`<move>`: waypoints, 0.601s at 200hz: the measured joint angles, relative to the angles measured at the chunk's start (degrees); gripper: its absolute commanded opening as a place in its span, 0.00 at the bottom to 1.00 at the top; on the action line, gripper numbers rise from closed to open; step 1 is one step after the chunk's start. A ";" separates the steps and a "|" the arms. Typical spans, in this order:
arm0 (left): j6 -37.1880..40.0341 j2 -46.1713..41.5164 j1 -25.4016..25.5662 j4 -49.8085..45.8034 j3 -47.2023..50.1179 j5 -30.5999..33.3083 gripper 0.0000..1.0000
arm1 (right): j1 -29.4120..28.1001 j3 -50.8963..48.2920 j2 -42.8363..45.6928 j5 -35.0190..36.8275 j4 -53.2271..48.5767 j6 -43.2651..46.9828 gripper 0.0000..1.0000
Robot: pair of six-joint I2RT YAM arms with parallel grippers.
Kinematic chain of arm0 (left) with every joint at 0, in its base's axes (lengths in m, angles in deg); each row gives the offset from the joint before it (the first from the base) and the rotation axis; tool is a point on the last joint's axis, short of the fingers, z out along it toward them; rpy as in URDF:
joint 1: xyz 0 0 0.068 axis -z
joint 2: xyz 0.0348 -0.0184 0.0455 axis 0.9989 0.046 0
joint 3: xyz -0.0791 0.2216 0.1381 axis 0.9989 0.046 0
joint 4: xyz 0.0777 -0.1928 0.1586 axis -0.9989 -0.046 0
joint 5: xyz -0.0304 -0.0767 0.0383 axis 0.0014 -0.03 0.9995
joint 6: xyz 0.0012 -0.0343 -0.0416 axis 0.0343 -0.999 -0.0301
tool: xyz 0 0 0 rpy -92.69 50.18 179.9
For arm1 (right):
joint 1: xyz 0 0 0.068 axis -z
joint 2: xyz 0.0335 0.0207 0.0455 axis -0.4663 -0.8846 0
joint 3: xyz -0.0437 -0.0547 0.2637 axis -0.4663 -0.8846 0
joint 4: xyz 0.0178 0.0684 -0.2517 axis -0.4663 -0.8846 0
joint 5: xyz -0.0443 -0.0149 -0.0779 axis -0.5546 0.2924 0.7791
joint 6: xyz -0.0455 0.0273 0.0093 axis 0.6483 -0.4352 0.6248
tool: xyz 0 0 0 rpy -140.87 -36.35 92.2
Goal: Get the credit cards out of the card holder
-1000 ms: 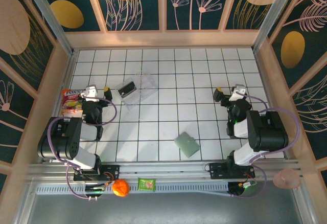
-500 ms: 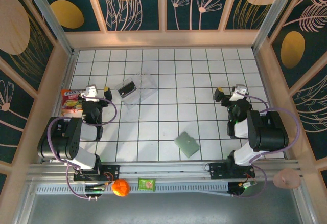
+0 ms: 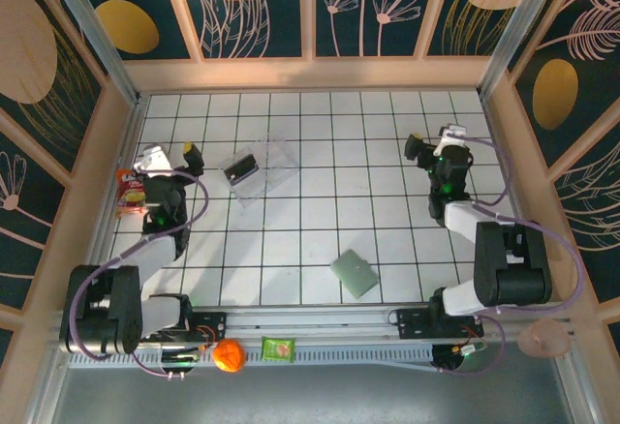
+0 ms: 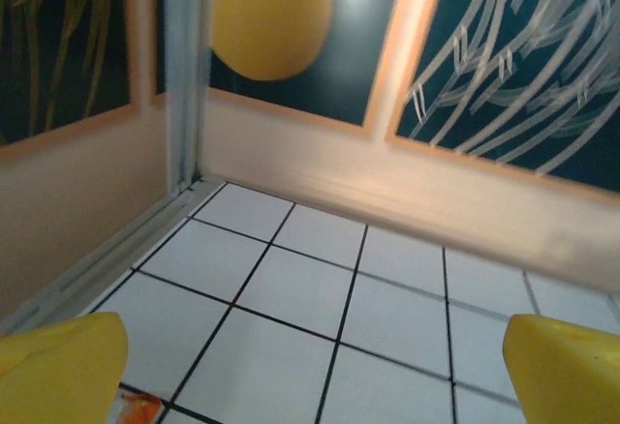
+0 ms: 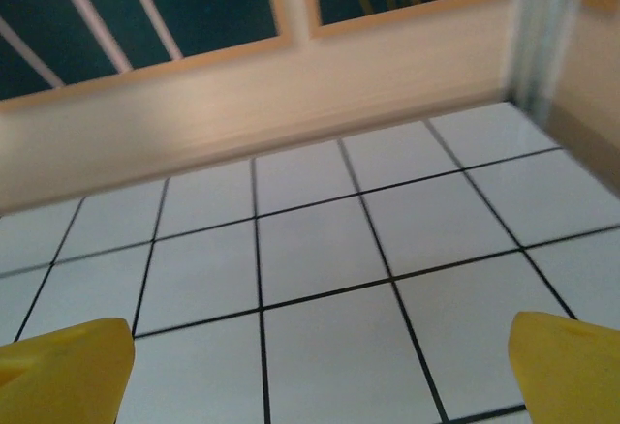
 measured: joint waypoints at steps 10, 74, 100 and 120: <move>-5.49 -1.16 0.00 -1.27 0.44 2.86 0.99 | -1.44 1.92 0.09 4.90 -4.76 -4.79 0.99; -26.62 -4.85 -0.37 -18.64 -6.51 5.07 0.99 | 2.69 12.24 -5.20 -5.07 -21.22 -22.75 0.99; -28.06 -7.28 -0.37 -20.72 -5.55 2.82 0.99 | -5.05 12.07 -6.64 -11.43 -19.61 -21.38 0.96; -28.76 -9.68 -0.37 -22.32 -4.79 1.31 0.99 | -10.64 13.03 -8.72 -16.85 -16.20 -20.50 0.90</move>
